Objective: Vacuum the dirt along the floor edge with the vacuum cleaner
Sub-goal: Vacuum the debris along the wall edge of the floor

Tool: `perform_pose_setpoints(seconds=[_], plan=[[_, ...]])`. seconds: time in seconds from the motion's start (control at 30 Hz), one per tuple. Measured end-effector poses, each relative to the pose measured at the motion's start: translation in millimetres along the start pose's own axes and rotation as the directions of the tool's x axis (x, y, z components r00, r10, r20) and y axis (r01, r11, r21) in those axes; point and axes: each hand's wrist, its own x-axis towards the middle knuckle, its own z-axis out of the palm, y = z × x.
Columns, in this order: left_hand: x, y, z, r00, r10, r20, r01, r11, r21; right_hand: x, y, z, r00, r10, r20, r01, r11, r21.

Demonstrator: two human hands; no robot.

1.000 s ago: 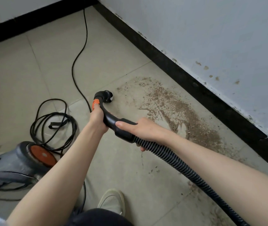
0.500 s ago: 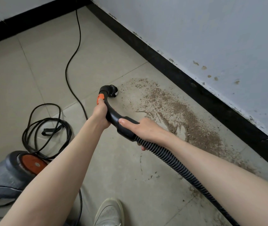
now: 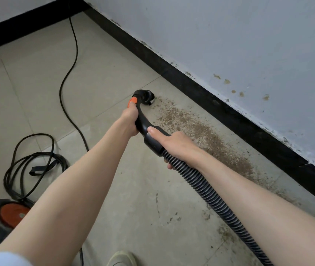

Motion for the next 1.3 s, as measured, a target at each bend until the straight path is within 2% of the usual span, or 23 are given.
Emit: perform_pose_setpoints(seconds=[0.2,0.73,1.0,1.17,1.3], plan=[[2.8,7.0,21.7,0.999,-0.001,0.052,-0.004,0.994,0.106,-1.7,1.7,-4.8,0.999,0.048,-0.015,-0.047,0.994,0.098],[-37.5,-33.2,85.7,0.980,-0.076,0.185,0.031,0.971,0.238,-55.6,44.4,-43.0,0.980,0.162,-0.117,-0.143,0.978,0.153],[-57.1,-53.9,89.6,0.965,-0.120,0.235,0.084,0.984,0.156,-81.3,55.2,-47.0,0.973,0.180,-0.146,-0.171,0.983,0.072],[-64.5,-49.5,81.0,0.962,-0.101,0.253,0.088,0.994,0.062,-92.6,45.7,-44.6,0.979,0.122,-0.161,-0.116,0.992,0.042],[-73.5,-40.3,48.5,0.963,-0.047,0.267,0.049,0.999,0.000,-99.6,35.3,-35.7,0.992,0.027,-0.127,-0.028,1.000,-0.006]])
